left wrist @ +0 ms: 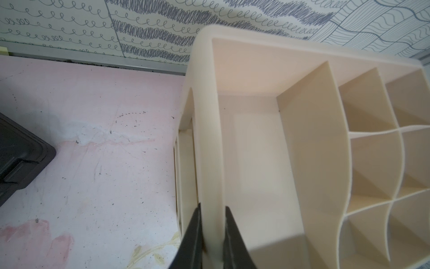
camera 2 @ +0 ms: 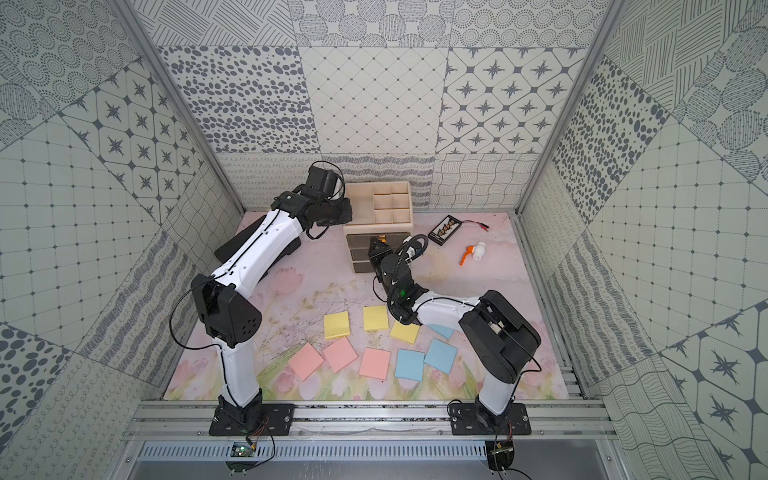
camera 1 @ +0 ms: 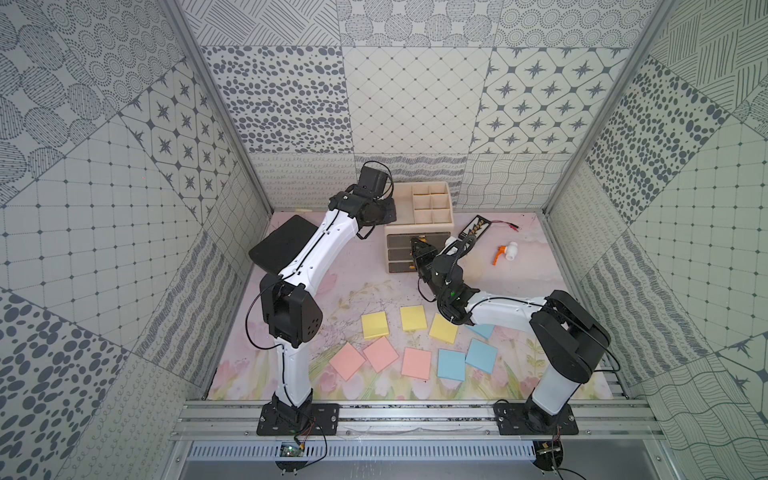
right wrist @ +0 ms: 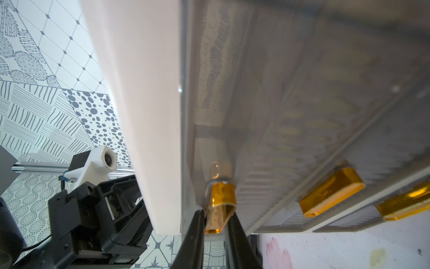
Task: Please put the sticky notes in the drawer by color
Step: Open the drawer in the storage box.
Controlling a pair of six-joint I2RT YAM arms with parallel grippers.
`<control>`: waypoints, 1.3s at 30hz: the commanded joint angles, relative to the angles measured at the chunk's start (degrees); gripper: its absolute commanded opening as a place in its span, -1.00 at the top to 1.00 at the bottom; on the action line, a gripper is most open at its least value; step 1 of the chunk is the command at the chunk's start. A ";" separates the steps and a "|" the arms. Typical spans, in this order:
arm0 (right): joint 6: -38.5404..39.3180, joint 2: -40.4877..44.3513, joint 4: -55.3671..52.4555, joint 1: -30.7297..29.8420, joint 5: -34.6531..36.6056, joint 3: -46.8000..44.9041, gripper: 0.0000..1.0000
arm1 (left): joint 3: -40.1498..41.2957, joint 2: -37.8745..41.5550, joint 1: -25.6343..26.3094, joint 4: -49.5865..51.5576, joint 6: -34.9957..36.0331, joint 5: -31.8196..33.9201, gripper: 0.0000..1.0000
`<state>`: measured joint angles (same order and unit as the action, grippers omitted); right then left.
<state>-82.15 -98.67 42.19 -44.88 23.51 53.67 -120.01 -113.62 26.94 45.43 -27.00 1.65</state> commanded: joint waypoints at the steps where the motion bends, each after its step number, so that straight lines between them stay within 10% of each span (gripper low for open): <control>1: 1.33 3.13 1.68 -1.43 0.26 -0.05 0.66 | -1.76 -0.73 0.31 5.25 -5.40 2.80 1.00; 39: 0.98 14.06 -0.66 -9.68 7.25 -12.26 0.64 | -12.18 -7.31 0.58 11.18 -1.65 3.83 1.00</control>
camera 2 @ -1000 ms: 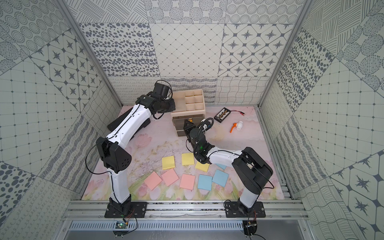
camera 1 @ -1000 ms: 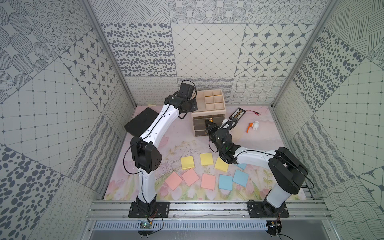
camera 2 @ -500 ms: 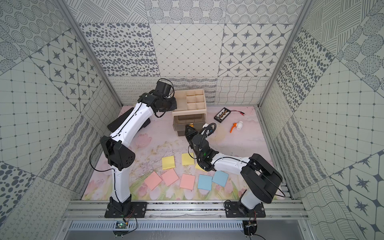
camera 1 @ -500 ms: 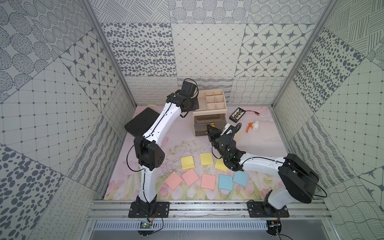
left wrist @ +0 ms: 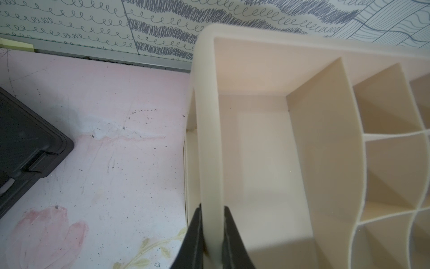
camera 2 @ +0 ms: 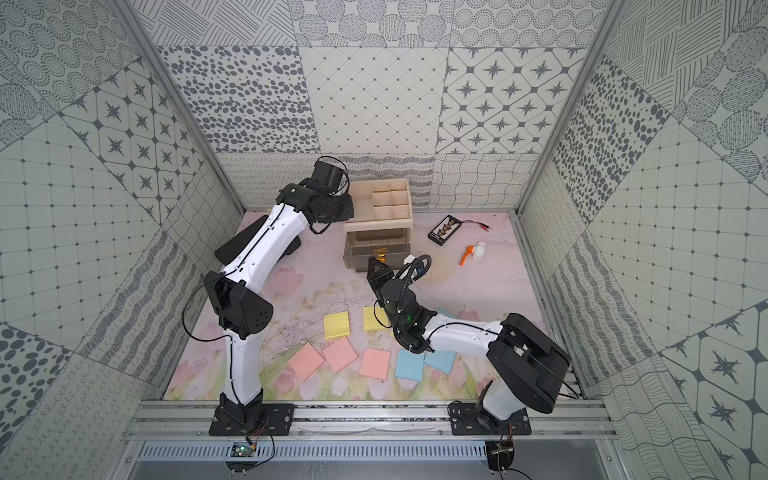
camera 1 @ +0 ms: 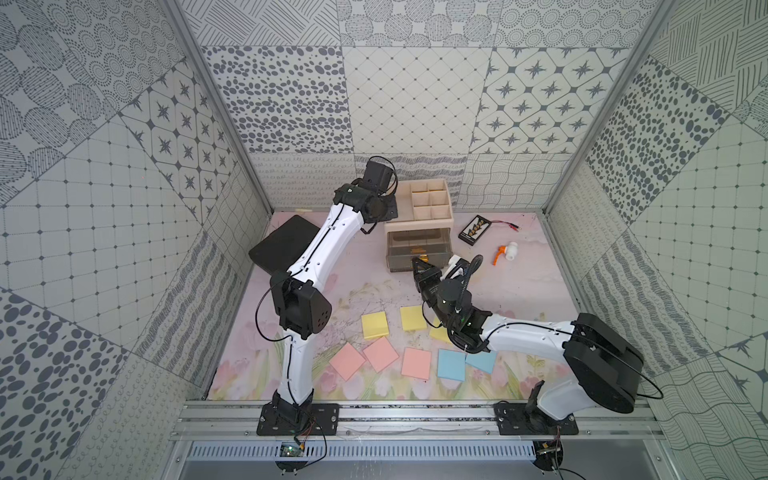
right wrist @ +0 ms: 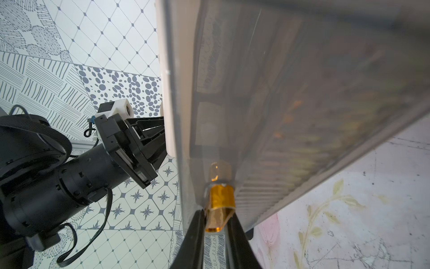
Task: Please put the sticky notes in the drawer by color
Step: Open the drawer in the storage box.
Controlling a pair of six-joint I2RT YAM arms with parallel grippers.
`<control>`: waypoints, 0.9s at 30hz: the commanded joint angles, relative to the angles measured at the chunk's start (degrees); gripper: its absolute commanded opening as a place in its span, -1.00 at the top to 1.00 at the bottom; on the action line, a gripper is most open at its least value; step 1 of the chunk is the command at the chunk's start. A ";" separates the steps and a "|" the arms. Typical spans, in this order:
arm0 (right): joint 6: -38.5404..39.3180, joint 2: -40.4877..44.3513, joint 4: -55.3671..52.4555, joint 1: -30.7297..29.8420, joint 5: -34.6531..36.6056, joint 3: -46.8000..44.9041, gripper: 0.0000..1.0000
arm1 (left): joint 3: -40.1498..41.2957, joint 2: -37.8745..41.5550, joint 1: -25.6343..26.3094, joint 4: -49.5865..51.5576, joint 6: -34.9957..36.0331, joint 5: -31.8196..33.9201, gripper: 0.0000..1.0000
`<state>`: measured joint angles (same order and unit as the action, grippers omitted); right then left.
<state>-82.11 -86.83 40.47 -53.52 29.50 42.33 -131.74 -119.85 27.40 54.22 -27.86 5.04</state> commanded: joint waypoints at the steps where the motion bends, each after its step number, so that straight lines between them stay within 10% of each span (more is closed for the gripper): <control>1: 0.98 2.49 0.54 -1.22 1.42 -0.93 0.64 | -0.44 -1.22 0.20 2.47 -0.80 0.51 1.00; 27: -0.26 5.54 -4.62 -3.35 3.73 -2.16 0.52 | -2.73 -3.49 0.29 3.24 -0.25 0.13 1.00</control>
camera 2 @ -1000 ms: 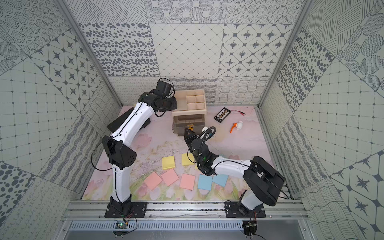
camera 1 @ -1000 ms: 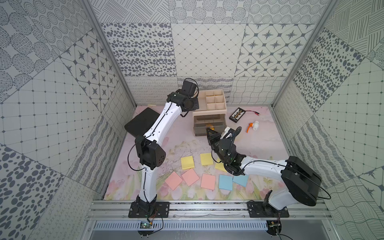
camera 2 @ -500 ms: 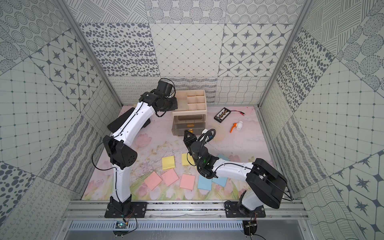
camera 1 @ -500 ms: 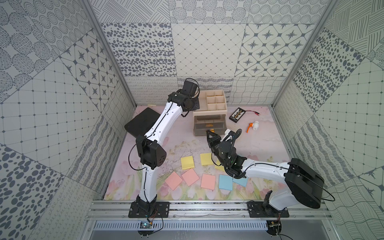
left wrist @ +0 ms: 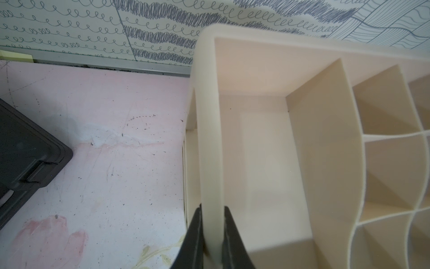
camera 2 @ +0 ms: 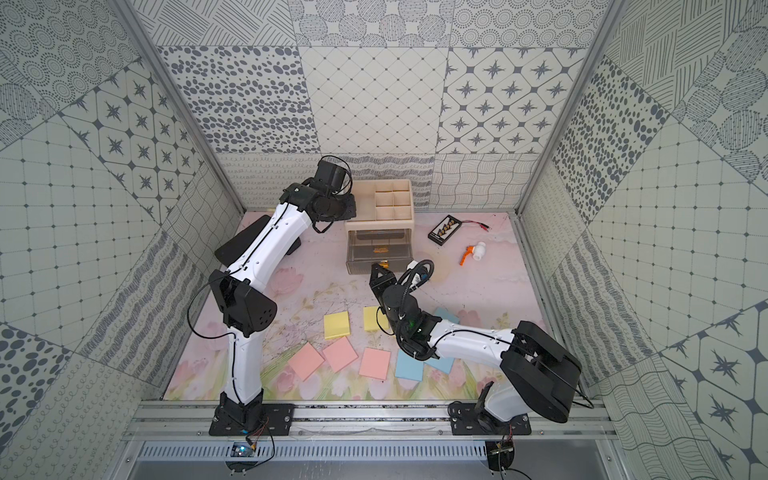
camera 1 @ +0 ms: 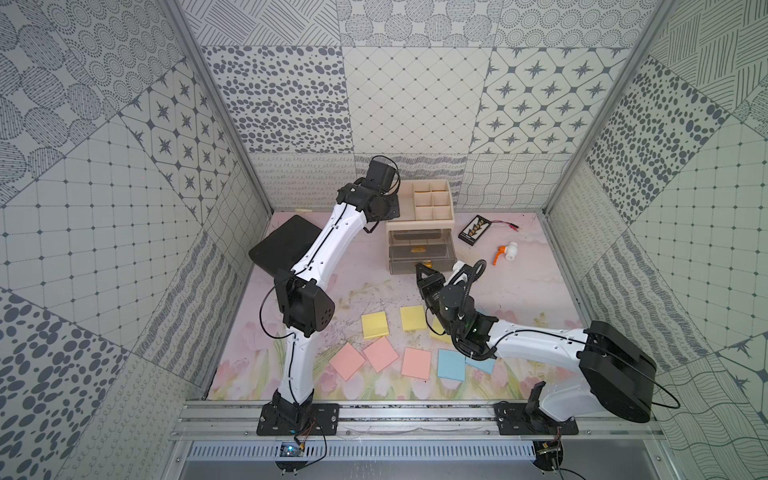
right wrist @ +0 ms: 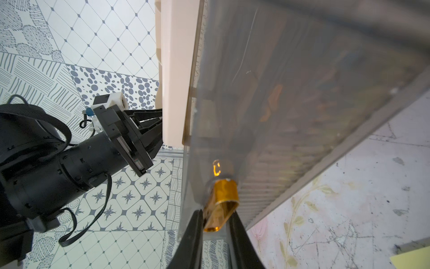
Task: Please put the sticky notes in the drawer by color
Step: Open the drawer in the storage box.
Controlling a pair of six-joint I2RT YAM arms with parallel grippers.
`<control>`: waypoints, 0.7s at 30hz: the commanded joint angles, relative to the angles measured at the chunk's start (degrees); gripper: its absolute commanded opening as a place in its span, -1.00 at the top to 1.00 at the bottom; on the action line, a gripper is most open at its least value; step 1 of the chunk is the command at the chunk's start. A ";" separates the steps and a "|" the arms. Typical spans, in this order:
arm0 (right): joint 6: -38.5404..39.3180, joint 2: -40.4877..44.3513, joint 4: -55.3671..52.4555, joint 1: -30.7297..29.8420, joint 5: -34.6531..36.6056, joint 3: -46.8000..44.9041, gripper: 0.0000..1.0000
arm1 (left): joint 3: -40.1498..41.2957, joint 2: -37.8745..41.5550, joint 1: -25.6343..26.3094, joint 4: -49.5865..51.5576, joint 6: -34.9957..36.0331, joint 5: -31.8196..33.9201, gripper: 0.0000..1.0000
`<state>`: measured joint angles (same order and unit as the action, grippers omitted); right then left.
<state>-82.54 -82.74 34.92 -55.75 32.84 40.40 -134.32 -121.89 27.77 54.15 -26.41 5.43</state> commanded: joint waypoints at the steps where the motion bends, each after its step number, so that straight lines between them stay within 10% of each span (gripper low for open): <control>1: -0.06 1.16 1.31 -1.12 0.48 -0.24 0.49 | -0.07 -1.43 -0.06 3.29 -1.78 -0.37 1.00; 7: -0.02 -0.14 2.41 -1.12 -1.54 1.47 -0.07 | -0.02 -1.80 0.00 3.33 -1.49 -0.53 1.00; 17: 6.60 8.78 -0.55 -1.14 -3.17 1.78 -0.27 | -0.23 -1.67 -0.06 2.96 -1.11 -1.14 0.98; 21: 16.68 20.69 -16.57 -1.12 -3.42 4.53 -0.29 | -0.45 -1.36 -0.07 2.55 -0.92 -2.23 0.38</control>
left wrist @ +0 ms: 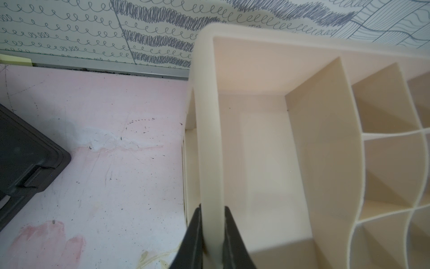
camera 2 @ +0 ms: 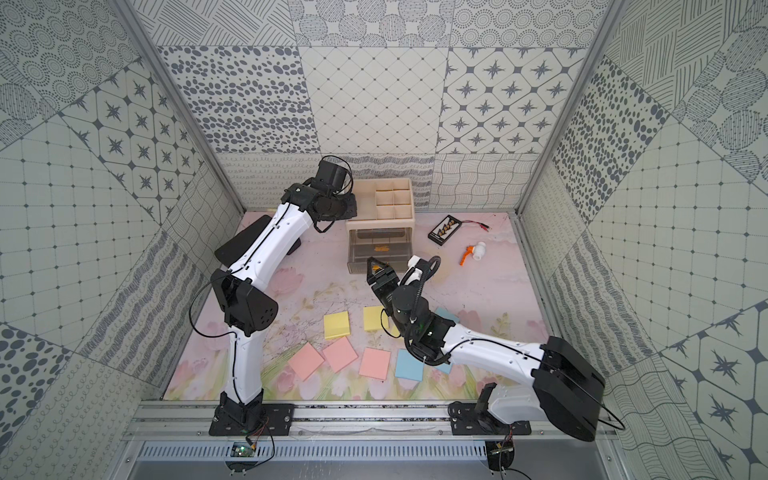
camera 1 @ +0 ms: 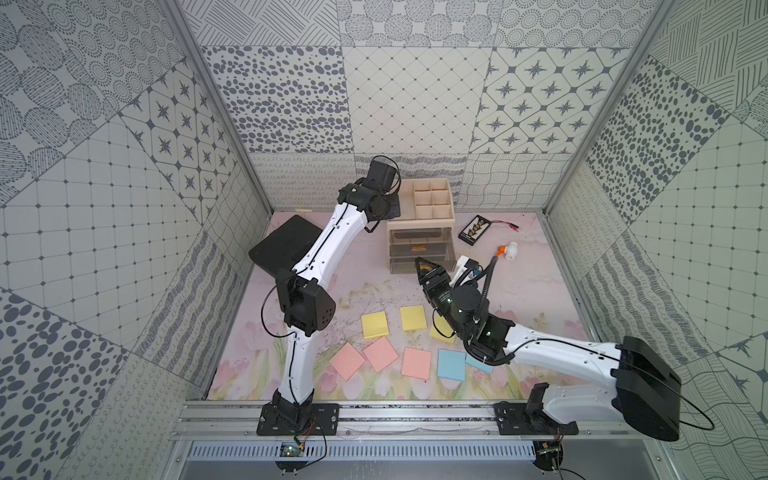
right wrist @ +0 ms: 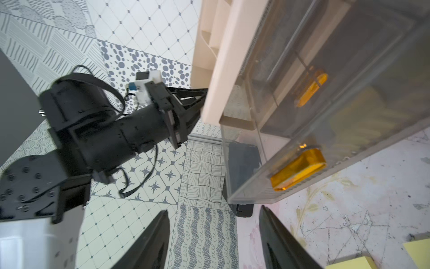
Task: Please put the sticky notes in the drawer by color
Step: Open the drawer in the storage box, then pick up the sticky notes from the center of the board.
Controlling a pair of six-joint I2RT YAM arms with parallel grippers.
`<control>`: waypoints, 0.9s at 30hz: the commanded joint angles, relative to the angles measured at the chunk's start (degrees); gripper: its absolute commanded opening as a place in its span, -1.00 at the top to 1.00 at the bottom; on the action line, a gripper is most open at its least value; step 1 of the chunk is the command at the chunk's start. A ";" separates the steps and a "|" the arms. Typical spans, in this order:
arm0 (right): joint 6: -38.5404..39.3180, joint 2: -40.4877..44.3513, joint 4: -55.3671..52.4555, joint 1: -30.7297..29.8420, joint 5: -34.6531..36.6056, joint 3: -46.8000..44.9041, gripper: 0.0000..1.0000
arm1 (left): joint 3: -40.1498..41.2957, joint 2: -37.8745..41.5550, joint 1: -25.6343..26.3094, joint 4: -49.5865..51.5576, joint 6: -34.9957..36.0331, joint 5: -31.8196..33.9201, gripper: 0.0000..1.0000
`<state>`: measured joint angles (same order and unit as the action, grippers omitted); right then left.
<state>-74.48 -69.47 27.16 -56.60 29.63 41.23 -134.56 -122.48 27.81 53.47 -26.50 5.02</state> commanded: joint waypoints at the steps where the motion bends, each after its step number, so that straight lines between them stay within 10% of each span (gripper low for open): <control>1: 11.70 10.04 -14.35 -0.27 0.17 5.40 -0.30 | -0.26 -0.67 -0.17 2.92 -0.69 -2.02 0.29; 6: 21.47 19.00 -52.54 -0.27 8.18 17.49 -0.31 | -0.24 -0.11 -0.30 1.62 -0.24 -2.39 -0.45; 12: 12.82 15.72 -87.45 -0.18 12.87 25.50 -0.37 | -2.50 -0.48 -1.24 0.56 -0.21 -4.26 -0.77; 27: -4.80 9.89 -104.06 -0.09 1.74 11.31 -0.83 | -1.38 9.03 -8.89 -0.65 -2.52 -9.85 -0.89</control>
<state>-74.50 -60.97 -73.34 -56.55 34.04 55.37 -137.80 -118.24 20.91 54.26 -28.34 -3.49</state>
